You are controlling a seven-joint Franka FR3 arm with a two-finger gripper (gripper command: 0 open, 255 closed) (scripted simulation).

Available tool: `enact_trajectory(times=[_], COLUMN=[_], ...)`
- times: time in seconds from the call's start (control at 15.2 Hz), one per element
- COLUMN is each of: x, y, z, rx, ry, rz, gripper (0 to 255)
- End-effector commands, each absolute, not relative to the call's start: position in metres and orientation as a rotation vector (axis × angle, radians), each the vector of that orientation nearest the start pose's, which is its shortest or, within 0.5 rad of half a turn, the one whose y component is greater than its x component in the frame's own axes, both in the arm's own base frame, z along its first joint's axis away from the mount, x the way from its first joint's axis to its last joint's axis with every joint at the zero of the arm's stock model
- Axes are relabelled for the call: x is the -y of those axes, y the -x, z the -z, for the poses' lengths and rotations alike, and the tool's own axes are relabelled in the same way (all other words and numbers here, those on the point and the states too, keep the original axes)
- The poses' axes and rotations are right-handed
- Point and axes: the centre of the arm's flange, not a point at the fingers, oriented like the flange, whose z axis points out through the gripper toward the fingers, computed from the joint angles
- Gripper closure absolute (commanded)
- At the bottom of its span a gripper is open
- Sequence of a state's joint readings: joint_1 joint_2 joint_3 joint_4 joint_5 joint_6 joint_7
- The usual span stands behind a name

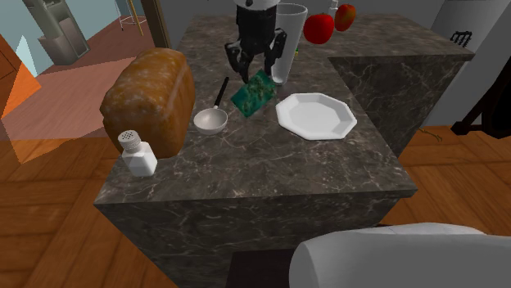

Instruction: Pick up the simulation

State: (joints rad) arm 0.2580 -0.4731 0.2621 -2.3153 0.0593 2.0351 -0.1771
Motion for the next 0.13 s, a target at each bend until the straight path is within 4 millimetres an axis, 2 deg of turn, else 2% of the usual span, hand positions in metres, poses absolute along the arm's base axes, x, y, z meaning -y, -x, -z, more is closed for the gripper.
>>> enact_trajectory(times=[0.0, 0.07], x=[-0.2271, -0.2271], y=[-0.3675, -0.3675], z=[-0.5394, -0.5394], rx=[1.022, 1.022], ry=[2.992, 2.992], rz=[0.297, 0.297], gripper=[255, 255])
